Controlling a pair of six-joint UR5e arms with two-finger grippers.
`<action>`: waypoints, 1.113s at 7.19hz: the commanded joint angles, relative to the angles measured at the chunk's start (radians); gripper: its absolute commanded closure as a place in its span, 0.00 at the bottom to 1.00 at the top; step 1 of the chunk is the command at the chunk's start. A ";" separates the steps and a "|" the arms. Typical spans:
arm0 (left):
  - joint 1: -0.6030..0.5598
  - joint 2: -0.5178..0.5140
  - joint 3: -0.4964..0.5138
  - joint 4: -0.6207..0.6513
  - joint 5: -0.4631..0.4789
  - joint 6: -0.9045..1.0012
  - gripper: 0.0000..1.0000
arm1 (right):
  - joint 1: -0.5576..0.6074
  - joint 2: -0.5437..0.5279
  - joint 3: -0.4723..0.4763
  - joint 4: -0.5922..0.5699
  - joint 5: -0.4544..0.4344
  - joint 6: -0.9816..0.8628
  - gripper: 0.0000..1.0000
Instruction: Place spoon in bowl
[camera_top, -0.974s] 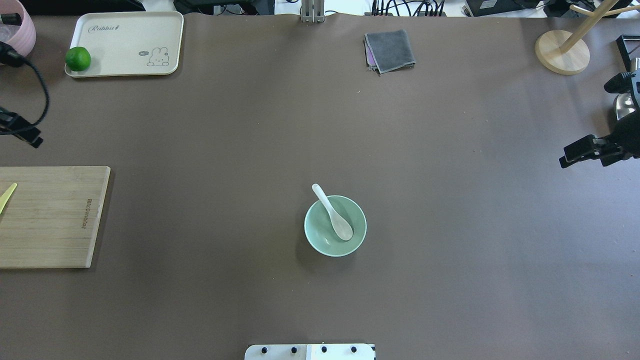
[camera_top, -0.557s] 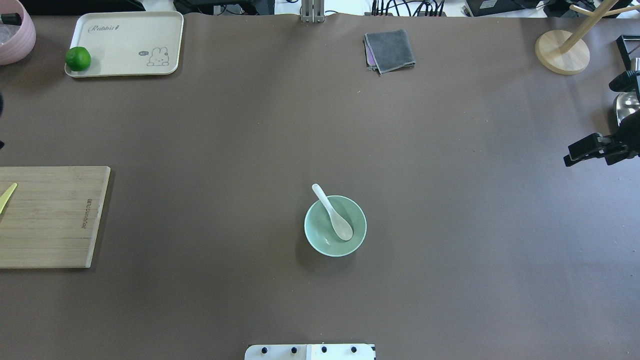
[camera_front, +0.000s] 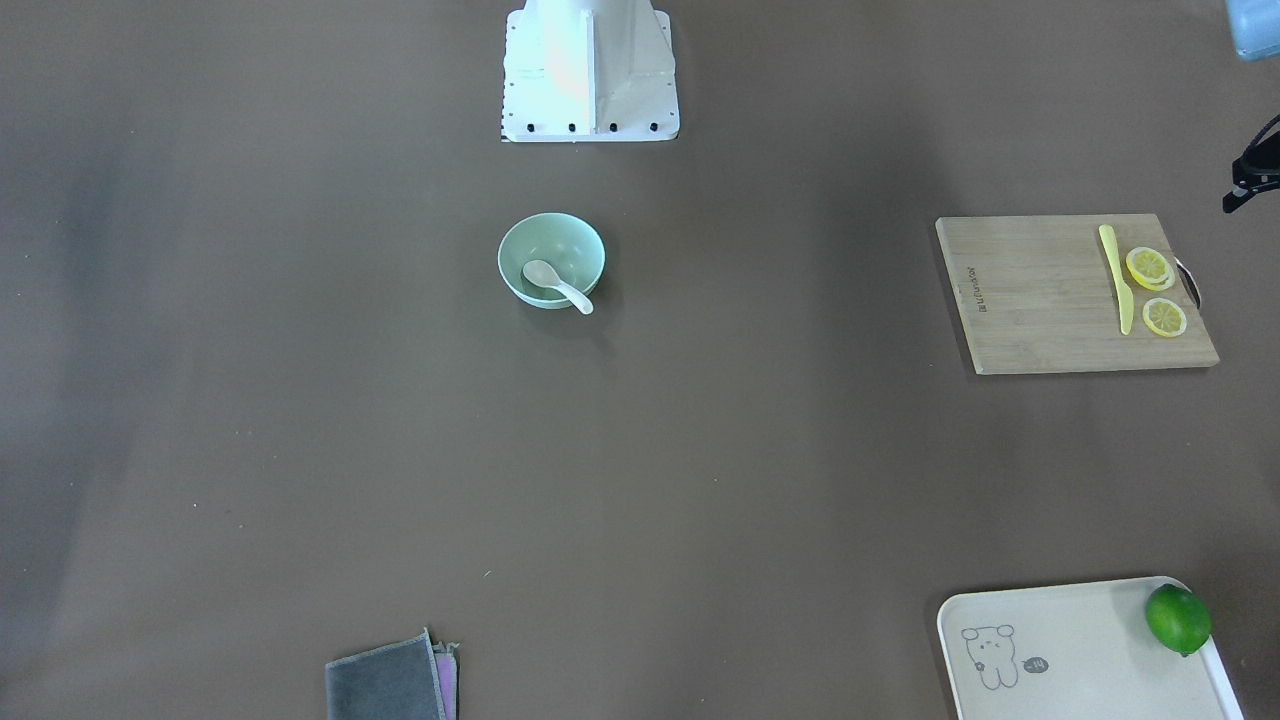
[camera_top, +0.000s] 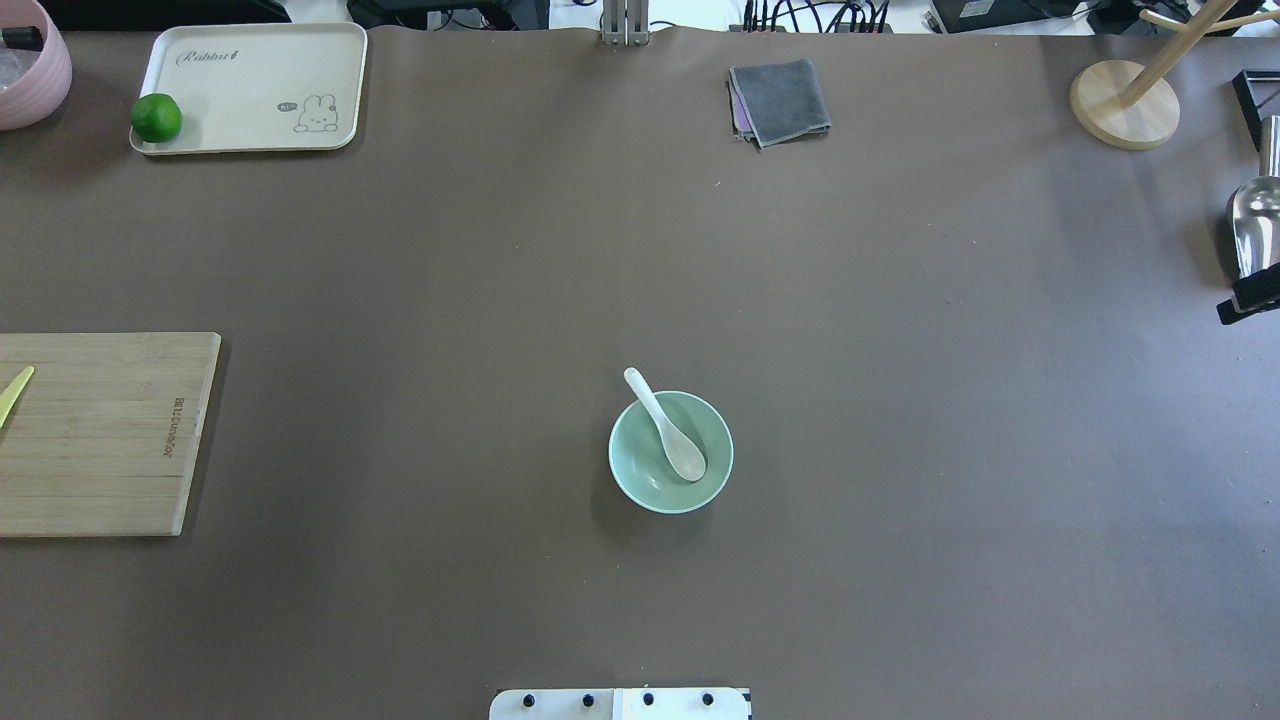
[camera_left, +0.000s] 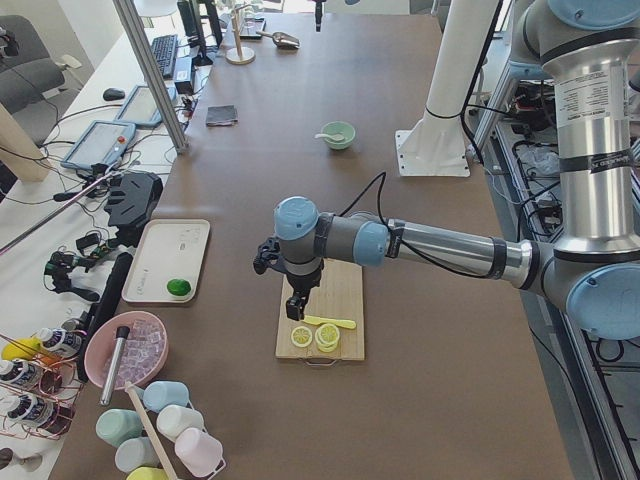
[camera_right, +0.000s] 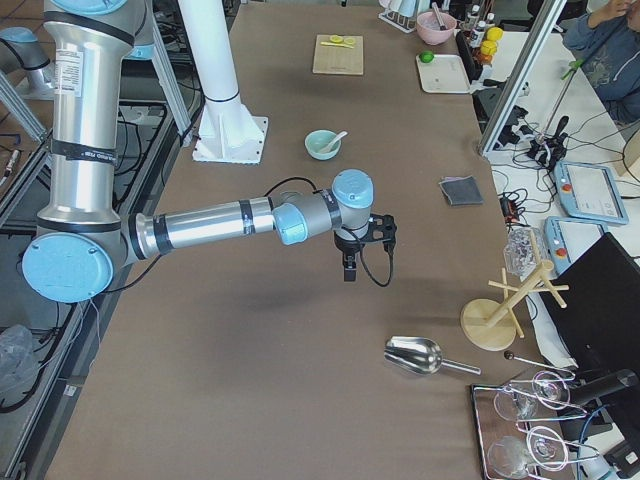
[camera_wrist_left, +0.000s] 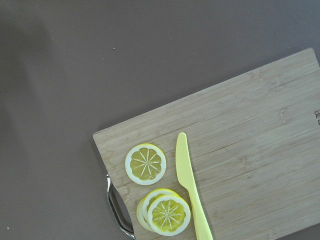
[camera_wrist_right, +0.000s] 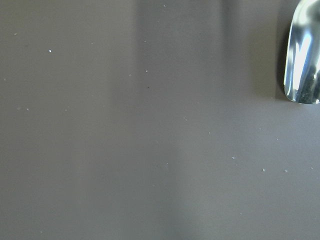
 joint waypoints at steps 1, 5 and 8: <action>-0.061 -0.004 0.049 -0.012 -0.072 0.010 0.02 | 0.043 -0.052 -0.010 -0.002 0.003 -0.114 0.00; -0.076 -0.005 0.064 -0.017 -0.075 0.007 0.02 | 0.114 -0.094 -0.028 0.000 0.017 -0.235 0.00; -0.076 0.010 0.049 -0.015 -0.072 0.001 0.02 | 0.114 -0.092 -0.031 0.003 0.015 -0.246 0.00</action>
